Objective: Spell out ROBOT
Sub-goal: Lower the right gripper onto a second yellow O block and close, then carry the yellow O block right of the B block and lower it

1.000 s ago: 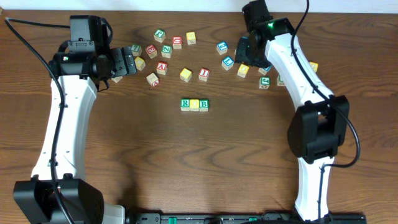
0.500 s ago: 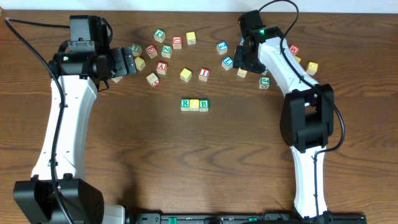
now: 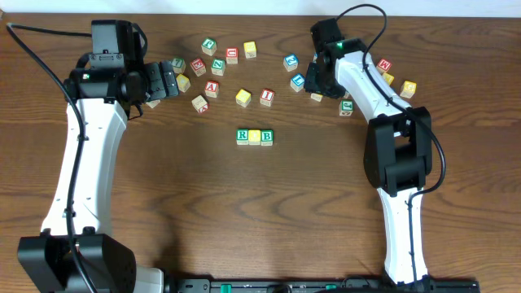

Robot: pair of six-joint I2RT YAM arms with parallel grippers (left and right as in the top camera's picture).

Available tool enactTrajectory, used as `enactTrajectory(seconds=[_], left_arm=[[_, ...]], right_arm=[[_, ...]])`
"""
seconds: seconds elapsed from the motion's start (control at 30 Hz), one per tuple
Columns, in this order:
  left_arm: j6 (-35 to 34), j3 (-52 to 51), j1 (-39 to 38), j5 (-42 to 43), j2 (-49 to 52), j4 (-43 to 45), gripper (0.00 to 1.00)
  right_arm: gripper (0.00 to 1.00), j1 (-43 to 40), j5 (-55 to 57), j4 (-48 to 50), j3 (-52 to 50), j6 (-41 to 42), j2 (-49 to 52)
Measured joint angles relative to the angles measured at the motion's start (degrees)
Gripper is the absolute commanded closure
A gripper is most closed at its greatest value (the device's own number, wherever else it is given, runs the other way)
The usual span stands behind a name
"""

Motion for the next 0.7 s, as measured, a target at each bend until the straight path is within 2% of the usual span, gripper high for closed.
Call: enactTrajectory(seconds=[0.27, 0.5, 0.7], left_arm=[[0.0, 0.0, 0.0, 0.0, 0.0, 0.0, 0.03], [0.0, 0.0, 0.0, 0.0, 0.0, 0.0, 0.03], [0.0, 0.0, 0.0, 0.0, 0.0, 0.0, 0.03]], right_arm=[[0.77, 0.0, -0.1, -1.4, 0.0, -0.3, 0.0], [0.79, 0.0, -2.2, -4.4, 0.4, -2.9, 0.0], [0.8, 0.0, -6.2, -10.9, 0.6, -5.0, 0.0]])
